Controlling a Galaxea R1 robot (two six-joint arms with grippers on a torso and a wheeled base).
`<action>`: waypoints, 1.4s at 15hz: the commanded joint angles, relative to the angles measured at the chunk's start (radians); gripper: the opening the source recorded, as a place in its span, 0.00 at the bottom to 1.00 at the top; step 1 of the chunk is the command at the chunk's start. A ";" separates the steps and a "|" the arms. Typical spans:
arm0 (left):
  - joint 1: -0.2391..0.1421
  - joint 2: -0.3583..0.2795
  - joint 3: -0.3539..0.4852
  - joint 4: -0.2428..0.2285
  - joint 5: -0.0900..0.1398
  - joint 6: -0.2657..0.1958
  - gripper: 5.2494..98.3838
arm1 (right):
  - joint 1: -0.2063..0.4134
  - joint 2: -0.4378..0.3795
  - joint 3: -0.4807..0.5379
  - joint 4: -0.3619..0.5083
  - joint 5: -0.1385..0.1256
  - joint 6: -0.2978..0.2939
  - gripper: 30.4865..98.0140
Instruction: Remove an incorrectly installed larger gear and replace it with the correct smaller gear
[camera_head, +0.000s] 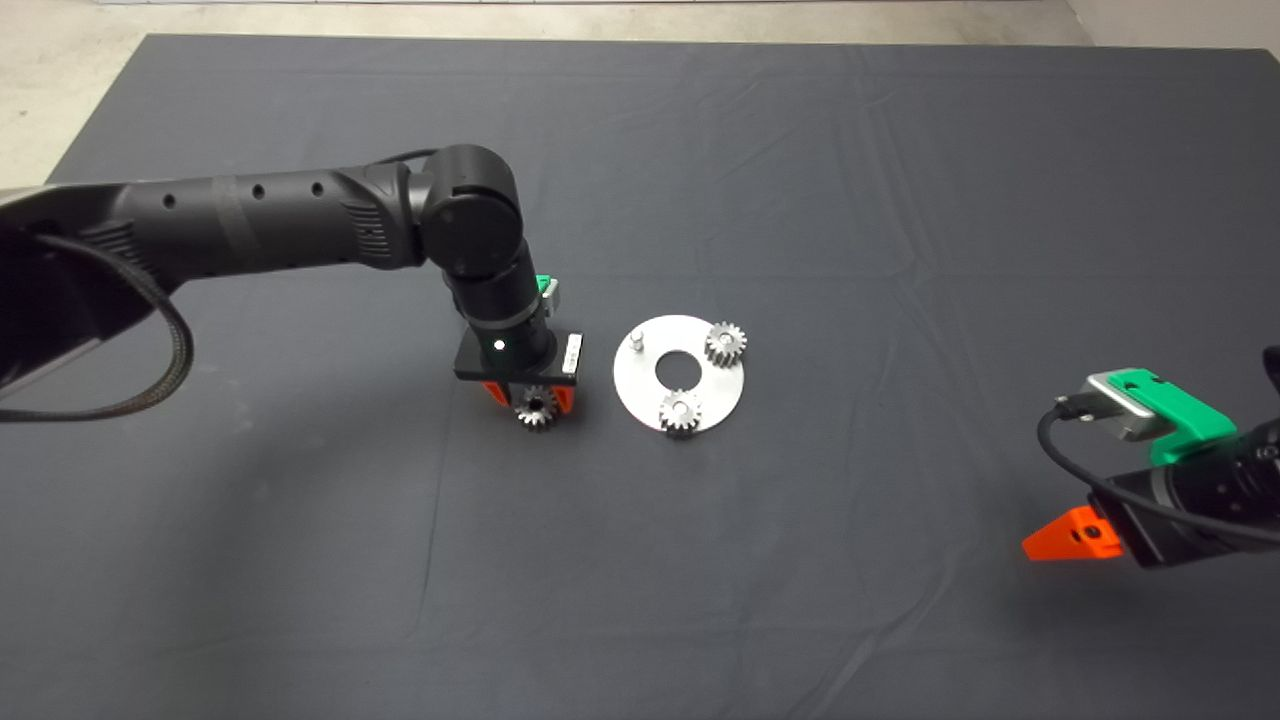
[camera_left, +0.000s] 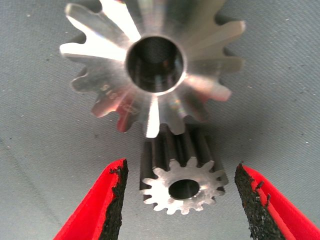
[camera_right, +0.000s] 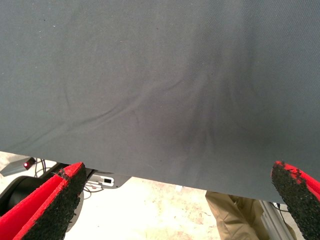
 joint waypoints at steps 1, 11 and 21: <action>-0.012 0.001 0.001 0.006 0.005 -0.004 0.52 | 0.018 -0.002 0.001 0.026 0.004 -0.002 1.00; -0.012 0.001 0.004 0.006 0.005 -0.004 0.52 | 0.019 -0.002 -0.002 0.027 0.003 -0.002 1.00; -0.012 -0.003 0.004 0.006 0.008 -0.007 0.58 | 0.019 -0.002 -0.002 0.026 0.003 -0.002 1.00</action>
